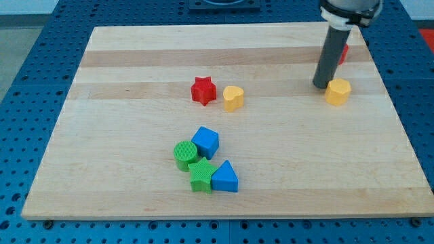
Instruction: Move the yellow heart diagonally towards the bottom left of the red circle
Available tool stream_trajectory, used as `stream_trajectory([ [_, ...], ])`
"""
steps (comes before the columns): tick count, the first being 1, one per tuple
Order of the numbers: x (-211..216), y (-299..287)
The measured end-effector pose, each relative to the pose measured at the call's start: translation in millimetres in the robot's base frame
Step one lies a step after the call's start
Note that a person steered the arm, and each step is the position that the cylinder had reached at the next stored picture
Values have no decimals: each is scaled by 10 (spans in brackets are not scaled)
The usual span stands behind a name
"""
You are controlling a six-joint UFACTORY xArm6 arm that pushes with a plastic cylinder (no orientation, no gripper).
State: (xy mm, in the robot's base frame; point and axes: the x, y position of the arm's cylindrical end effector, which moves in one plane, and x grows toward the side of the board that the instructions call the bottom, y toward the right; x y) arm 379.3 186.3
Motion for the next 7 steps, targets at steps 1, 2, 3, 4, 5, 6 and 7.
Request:
stream_trajectory([
  [1, 81, 16],
  [2, 187, -87],
  [3, 189, -479],
  [4, 189, -975],
  [5, 182, -1440],
  [6, 469, -1584],
  [7, 866, -1621],
])
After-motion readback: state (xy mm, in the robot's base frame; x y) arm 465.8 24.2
